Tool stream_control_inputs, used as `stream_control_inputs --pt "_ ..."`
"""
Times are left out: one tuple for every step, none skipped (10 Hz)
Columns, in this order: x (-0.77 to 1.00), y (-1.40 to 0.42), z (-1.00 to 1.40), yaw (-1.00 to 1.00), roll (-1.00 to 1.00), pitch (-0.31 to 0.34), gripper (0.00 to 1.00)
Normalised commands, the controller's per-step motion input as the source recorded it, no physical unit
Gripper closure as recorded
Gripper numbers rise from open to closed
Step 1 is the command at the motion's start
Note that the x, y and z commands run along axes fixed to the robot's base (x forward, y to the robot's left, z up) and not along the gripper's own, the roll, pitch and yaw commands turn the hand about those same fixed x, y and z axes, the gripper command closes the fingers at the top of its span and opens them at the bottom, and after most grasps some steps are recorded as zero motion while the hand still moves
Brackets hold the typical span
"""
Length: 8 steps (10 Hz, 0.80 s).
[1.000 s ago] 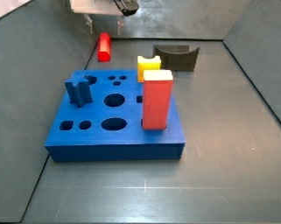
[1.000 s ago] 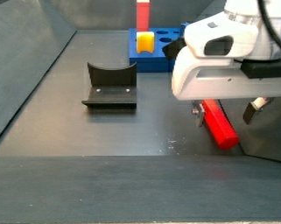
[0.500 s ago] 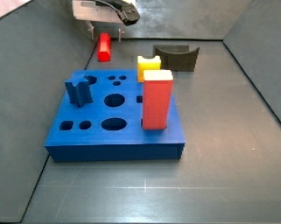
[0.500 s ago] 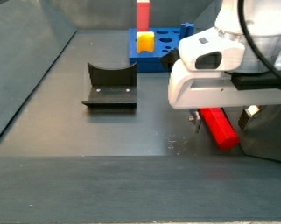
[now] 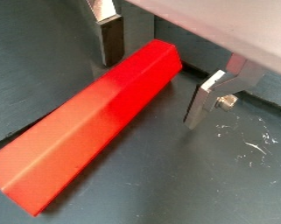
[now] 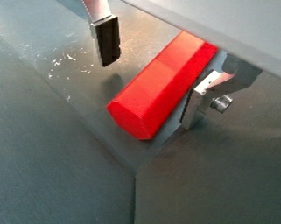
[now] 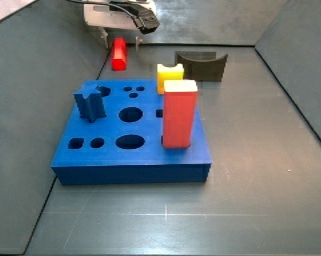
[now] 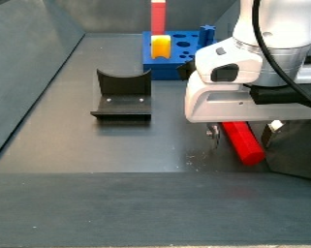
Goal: Pick up the hexagon object. Move up. Place the hexagon object on the fixture. Regrasp the hexagon object. Move to above the board. Insert the hexagon object.
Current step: Pick up the hexagon object.
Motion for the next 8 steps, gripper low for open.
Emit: stream_control_inputs --pt "0.00 0.00 0.00 0.00 0.00 0.000 1.00" --pt "0.00 0.00 0.00 0.00 0.00 0.000 1.00" --pt "0.00 0.00 0.00 0.00 0.00 0.000 1.00" --pt "0.00 0.00 0.00 0.00 0.00 0.000 1.00" --pt "0.00 0.00 0.00 0.00 0.00 0.000 1.00" --pt "0.00 0.00 0.00 0.00 0.00 0.000 1.00" --pt "0.00 0.00 0.00 0.00 0.00 0.000 1.00" --pt "0.00 0.00 0.00 0.00 0.00 0.000 1.00"
